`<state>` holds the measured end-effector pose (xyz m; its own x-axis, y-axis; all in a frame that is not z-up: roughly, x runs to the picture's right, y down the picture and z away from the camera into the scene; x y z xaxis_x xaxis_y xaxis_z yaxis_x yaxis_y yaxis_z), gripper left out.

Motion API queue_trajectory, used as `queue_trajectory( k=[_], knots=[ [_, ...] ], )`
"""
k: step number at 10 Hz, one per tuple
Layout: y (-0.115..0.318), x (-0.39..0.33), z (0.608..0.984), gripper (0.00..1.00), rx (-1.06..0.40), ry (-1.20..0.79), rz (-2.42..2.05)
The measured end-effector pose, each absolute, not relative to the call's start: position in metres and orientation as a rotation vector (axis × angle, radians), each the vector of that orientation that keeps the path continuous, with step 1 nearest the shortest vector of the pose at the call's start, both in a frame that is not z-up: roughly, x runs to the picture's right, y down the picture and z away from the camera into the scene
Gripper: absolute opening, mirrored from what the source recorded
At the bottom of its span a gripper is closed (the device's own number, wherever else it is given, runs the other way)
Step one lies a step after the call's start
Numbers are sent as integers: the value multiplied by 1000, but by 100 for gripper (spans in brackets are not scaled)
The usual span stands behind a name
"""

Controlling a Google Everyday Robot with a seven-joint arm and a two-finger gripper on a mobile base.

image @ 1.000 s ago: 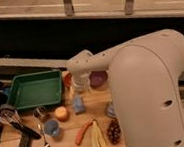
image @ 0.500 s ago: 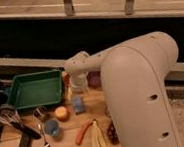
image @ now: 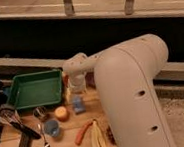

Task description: Wipe tray with sponge

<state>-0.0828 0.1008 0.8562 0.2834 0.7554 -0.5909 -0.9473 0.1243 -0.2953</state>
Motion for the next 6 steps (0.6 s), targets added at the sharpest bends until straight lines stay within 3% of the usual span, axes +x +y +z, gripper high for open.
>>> queue_trajectory(
  k=[6],
  knots=[
    [120, -82, 885, 71, -728, 379, 1254]
  ],
)
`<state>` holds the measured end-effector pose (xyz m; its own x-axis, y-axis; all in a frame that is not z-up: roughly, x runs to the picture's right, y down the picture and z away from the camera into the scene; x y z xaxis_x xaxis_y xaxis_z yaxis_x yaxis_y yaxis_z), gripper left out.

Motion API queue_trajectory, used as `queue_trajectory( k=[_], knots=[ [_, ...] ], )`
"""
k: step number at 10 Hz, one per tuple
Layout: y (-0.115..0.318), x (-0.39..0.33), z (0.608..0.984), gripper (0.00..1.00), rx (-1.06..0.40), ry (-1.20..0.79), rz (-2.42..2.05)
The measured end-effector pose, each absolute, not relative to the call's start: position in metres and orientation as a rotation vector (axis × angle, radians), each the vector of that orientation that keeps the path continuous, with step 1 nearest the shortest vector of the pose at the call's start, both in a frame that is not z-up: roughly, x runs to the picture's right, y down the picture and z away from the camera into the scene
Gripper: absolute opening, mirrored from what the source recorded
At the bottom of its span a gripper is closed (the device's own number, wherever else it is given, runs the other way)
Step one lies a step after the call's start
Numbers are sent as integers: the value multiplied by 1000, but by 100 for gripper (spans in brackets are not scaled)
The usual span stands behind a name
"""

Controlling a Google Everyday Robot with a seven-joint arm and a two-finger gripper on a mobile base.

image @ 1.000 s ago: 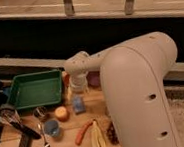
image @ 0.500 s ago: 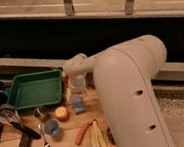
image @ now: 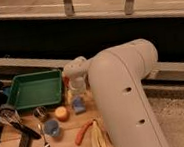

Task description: Wipe tray with sponge

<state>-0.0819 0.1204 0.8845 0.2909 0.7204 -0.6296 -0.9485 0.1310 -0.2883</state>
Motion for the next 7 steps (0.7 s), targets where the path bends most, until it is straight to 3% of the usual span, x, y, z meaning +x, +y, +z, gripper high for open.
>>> queue_trajectory(
  k=[4, 7],
  knots=[
    [137, -82, 895, 68, -745, 418, 1244],
    [138, -81, 893, 41, -733, 411, 1252]
  ],
)
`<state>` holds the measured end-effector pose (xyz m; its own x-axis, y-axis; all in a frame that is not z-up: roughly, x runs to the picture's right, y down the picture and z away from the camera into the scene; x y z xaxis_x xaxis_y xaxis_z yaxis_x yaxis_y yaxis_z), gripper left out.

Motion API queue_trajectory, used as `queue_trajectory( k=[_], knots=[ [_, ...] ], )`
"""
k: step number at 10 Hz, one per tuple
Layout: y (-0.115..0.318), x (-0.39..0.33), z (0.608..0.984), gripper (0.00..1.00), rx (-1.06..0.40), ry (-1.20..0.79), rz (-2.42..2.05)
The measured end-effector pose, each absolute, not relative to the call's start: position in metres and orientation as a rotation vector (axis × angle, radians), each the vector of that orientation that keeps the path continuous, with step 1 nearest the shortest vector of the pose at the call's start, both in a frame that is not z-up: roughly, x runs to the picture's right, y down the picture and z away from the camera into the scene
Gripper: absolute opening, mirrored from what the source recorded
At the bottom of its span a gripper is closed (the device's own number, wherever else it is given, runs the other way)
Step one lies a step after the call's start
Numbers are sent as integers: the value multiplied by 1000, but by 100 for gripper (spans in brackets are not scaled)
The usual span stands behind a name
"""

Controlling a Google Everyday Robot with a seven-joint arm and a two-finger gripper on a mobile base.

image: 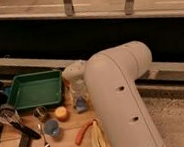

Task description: Wipe tray with sponge

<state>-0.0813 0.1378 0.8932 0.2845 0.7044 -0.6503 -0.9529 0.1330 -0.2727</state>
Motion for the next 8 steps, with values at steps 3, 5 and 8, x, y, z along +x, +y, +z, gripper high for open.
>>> queue_trajectory(
  k=[3, 5, 8],
  knots=[
    [131, -74, 885, 11, -712, 401, 1279],
    [107, -60, 872, 0, -675, 375, 1319],
    [60, -46, 839, 0, -623, 305, 1368]
  ],
)
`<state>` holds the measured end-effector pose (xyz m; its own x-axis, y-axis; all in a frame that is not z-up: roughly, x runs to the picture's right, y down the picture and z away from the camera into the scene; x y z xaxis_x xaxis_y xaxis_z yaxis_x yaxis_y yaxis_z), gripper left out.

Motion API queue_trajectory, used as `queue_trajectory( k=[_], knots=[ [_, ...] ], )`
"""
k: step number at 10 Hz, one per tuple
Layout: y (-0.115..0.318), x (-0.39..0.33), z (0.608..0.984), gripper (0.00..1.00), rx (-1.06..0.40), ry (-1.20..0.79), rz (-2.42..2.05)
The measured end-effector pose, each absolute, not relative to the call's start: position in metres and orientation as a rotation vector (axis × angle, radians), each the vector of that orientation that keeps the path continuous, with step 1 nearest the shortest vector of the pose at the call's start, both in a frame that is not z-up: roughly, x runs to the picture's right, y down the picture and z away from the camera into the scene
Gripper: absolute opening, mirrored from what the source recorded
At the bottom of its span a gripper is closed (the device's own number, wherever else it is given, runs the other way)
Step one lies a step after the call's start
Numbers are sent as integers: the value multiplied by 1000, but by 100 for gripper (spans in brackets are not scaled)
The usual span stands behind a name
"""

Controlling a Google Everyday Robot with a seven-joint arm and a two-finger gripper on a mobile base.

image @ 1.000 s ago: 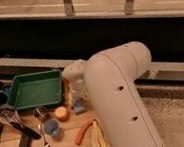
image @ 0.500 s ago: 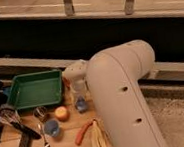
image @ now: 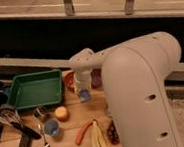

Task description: Wipe tray with sponge

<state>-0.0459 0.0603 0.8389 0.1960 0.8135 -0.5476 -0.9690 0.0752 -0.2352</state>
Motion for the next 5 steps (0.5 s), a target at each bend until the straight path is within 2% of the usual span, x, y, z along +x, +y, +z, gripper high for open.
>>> queue_trajectory(
  k=[5],
  knots=[
    [-24, -97, 805, 0, -590, 59, 1320]
  ],
)
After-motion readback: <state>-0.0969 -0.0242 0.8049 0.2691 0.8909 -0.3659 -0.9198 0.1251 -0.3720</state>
